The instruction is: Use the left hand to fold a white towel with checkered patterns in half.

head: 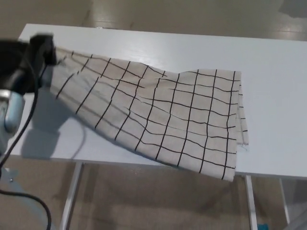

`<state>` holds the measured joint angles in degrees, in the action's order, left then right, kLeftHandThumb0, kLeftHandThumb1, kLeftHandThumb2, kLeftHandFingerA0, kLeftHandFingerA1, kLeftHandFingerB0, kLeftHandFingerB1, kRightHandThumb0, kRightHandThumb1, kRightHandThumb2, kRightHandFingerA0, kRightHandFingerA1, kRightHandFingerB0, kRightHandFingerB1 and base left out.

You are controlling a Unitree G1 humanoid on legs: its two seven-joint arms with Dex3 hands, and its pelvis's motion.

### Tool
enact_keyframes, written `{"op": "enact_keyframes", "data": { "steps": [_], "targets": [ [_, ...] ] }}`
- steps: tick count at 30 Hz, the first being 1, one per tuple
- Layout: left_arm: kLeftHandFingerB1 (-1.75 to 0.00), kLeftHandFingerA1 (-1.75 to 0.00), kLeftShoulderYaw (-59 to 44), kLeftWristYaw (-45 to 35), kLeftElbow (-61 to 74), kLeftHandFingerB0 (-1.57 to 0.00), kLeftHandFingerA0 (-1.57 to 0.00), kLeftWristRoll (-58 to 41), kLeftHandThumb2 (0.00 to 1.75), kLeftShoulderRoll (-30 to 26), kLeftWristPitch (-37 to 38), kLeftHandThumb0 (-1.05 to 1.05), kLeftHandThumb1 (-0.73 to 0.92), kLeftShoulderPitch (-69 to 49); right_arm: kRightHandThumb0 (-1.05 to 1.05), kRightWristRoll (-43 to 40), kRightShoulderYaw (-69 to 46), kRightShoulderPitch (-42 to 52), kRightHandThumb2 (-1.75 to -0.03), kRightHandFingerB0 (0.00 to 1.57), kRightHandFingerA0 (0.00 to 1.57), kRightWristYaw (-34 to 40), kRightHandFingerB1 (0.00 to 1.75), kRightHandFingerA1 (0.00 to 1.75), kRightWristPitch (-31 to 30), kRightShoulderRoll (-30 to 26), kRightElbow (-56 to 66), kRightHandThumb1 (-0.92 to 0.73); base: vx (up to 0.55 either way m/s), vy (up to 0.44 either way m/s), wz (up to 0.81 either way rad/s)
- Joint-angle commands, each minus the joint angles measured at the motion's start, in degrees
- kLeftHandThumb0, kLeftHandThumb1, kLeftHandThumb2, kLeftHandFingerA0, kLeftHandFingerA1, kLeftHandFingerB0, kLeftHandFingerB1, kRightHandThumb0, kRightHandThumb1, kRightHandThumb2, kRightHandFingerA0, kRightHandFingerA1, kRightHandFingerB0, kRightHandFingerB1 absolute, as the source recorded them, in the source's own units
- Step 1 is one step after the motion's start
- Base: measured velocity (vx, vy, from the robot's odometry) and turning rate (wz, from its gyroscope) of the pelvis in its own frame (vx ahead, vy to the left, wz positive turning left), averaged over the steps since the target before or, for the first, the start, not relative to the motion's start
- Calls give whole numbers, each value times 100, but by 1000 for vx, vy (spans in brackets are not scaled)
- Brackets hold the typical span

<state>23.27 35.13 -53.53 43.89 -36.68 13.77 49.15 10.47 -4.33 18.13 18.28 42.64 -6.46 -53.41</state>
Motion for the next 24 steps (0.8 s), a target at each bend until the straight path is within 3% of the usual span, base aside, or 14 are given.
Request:
{"op": "enact_keyframes", "data": {
  "steps": [1, 7, 8, 9, 12, 19, 21, 24],
  "targets": [
    [-175, -175, -181, -27, 1521, -58, -86, 184, 58, -80, 56, -19, 68, 188, -36, -71, -27, 30, -62, 55, 45, 1, 43, 41, -25, -2, 49, -74, 0, 0, 0],
    [-175, -175, -148, -287, 2955, -58, -90, 463, 59, 172, -173, -20, 68, 110, -36, -69, -14, 18, -62, 55, 44, -38, 44, 41, -107, 9, 155, -74, 0, 0, 0],
    [-132, -147, 34, -230, 3241, -93, -122, 672, 84, 365, -169, -28, 50, 94, -36, -103, -16, 48, -62, 54, 44, -114, 43, 40, -142, -1, 210, -75, 0, 0, 0],
    [-175, -175, 166, -235, 3391, -60, -90, 786, 58, 487, -140, -20, 65, 79, -36, -153, -29, 54, -62, 54, 44, -168, 43, 40, -147, 11, 229, -75, 0, 0, 0],
    [-175, -175, 272, -258, 3491, -60, -90, 900, 58, 582, -138, -20, 65, 50, -36, -134, -26, 54, -62, 54, 44, -152, 43, 40, -156, 9, 240, -75, 0, 0, 0],
    [-175, -175, 1596, -623, 3220, -64, -89, 1715, 56, 1243, 28, -18, 57, -52, -34, -88, -18, 73, -63, 55, 44, -111, 43, 39, -223, 36, 437, -75, 0, 0, 0],
    [-174, -175, 1957, -914, 3079, -72, -87, 1832, 55, 1361, 87, -25, 55, -110, -33, -127, -32, 67, -63, 55, 46, -157, 43, 41, -185, 29, 430, -75, 0, 0, 0],
    [-175, -175, 2406, -1334, 2836, -70, -87, 1924, 55, 1533, 132, -28, 55, -129, -33, -134, -43, 56, -63, 53, 47, -164, 43, 41, -207, 21, 460, -75, 0, 0, 0]
  ]
}}
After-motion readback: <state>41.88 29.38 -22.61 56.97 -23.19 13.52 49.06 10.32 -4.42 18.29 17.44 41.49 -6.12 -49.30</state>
